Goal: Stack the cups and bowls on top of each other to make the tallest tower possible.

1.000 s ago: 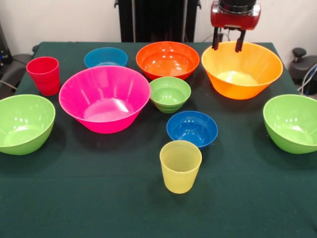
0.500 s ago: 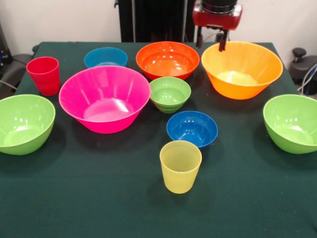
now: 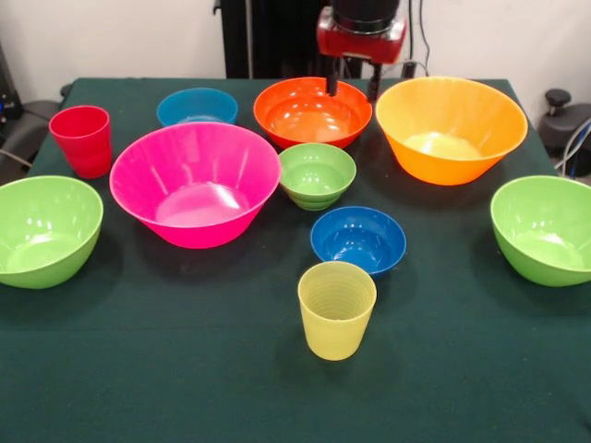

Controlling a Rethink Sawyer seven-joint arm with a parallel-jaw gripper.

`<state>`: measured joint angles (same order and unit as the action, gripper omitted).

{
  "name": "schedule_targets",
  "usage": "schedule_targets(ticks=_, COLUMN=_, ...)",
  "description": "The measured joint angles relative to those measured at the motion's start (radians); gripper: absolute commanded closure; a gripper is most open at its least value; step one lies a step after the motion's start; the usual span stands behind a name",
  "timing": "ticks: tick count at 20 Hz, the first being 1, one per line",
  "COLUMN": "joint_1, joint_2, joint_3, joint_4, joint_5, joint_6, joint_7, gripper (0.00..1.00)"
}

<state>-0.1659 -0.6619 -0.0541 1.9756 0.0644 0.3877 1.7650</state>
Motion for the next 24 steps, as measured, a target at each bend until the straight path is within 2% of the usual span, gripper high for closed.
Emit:
schedule_targets(ticks=6, joint_1=-0.008, joint_2=0.067, joint_3=-0.002, joint_4=-0.001, joint_5=-0.049, joint_6=-0.103, joint_7=0.0, gripper=0.0)
schedule_targets(ticks=12, joint_1=-0.005, joint_2=0.144, joint_3=-0.003, joint_4=-0.002, joint_5=-0.07, joint_6=-0.162, joint_7=0.0, gripper=0.0)
schedule_targets(ticks=24, joint_1=0.028, joint_2=0.232, joint_3=-0.014, joint_4=-0.039, joint_5=-0.07, joint_6=-0.17, joint_7=0.0, gripper=0.0)
